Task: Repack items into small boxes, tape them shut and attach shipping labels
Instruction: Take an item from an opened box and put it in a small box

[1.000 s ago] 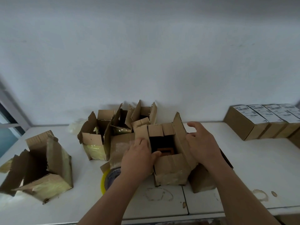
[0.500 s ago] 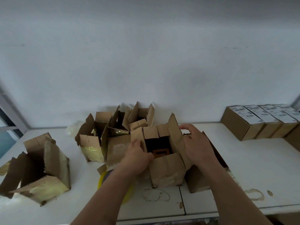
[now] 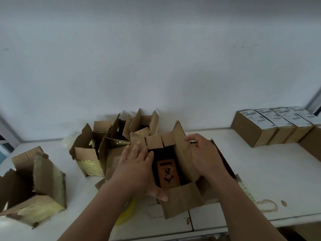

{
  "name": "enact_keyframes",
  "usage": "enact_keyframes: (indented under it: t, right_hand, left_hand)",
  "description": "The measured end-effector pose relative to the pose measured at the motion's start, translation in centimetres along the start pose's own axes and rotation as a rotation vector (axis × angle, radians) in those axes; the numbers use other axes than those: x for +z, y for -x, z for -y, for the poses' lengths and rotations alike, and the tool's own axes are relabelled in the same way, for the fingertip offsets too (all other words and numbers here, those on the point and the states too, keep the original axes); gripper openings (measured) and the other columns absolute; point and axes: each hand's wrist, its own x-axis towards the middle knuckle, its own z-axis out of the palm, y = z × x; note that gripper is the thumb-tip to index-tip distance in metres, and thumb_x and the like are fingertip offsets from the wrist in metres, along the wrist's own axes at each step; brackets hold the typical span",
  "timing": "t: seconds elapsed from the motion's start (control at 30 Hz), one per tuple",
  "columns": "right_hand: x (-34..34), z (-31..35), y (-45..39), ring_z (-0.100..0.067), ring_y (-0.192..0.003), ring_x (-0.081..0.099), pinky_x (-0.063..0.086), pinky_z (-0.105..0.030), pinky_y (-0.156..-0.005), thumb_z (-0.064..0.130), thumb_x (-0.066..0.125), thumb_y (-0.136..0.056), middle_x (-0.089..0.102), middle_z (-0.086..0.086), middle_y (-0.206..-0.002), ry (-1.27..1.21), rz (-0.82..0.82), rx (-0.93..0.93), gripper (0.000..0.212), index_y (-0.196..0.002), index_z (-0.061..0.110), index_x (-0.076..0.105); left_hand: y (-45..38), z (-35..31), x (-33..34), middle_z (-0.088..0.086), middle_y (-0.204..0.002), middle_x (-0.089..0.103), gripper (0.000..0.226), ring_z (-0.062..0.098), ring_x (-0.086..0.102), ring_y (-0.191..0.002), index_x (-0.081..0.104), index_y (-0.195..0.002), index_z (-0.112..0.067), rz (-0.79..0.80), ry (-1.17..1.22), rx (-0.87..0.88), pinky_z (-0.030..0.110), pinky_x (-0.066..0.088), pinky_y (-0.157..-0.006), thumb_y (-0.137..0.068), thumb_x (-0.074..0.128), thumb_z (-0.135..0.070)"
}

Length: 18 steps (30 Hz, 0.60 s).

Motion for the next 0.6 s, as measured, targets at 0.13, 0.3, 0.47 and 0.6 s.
enact_keyframes:
  t: [0.13,0.3,0.47,0.6]
  right_hand:
    - [-0.1,0.0,0.0,-0.011,-0.063,0.054,0.048,-0.031,-0.063,0.012,0.038,-0.098,0.06,0.013,-0.083,-0.025,0.018,-0.011,0.033,-0.107,0.04,0.053]
    - [-0.2,0.1,0.0,-0.016,-0.086,0.063,0.053,-0.032,-0.073,0.011,0.038,-0.1,0.065,0.005,-0.092,-0.019,0.024,-0.017,0.035,-0.118,0.034,0.056]
    - [-0.2,-0.5,0.1,-0.007,-0.056,0.05,0.04,-0.019,-0.052,0.015,0.037,-0.101,0.065,0.004,-0.082,0.011,0.015,-0.044,0.032,-0.121,0.032,0.055]
    - [0.0,-0.8,0.1,-0.005,-0.053,0.048,0.035,-0.015,-0.05,0.016,0.037,-0.103,0.061,0.004,-0.07,0.1,-0.014,-0.098,0.031,-0.125,0.029,0.055]
  left_hand:
    - [-0.2,-1.0,-1.6,-0.006,-0.162,0.015,0.117,0.02,0.008,-0.15,0.009,-0.156,-0.034,0.034,0.081,0.187,0.04,0.003,-0.12,-0.065,0.072,-0.072]
    - [-1.3,-1.7,-2.3,-0.009,-0.153,0.033,0.101,0.017,0.027,-0.141,0.029,-0.151,-0.032,0.077,0.312,0.186,0.036,0.021,-0.115,-0.068,0.073,-0.069]
    - [-3.0,-1.2,-0.2,-0.002,-0.163,-0.016,0.133,0.02,-0.025,-0.147,0.002,-0.157,-0.025,-0.043,0.161,0.13,0.049,-0.015,-0.119,-0.056,0.059,-0.089]
    - [-3.6,0.2,0.6,0.002,-0.159,-0.029,0.138,0.021,-0.036,-0.141,-0.01,-0.156,-0.025,-0.116,0.172,0.072,0.049,-0.017,-0.119,-0.056,0.059,-0.09]
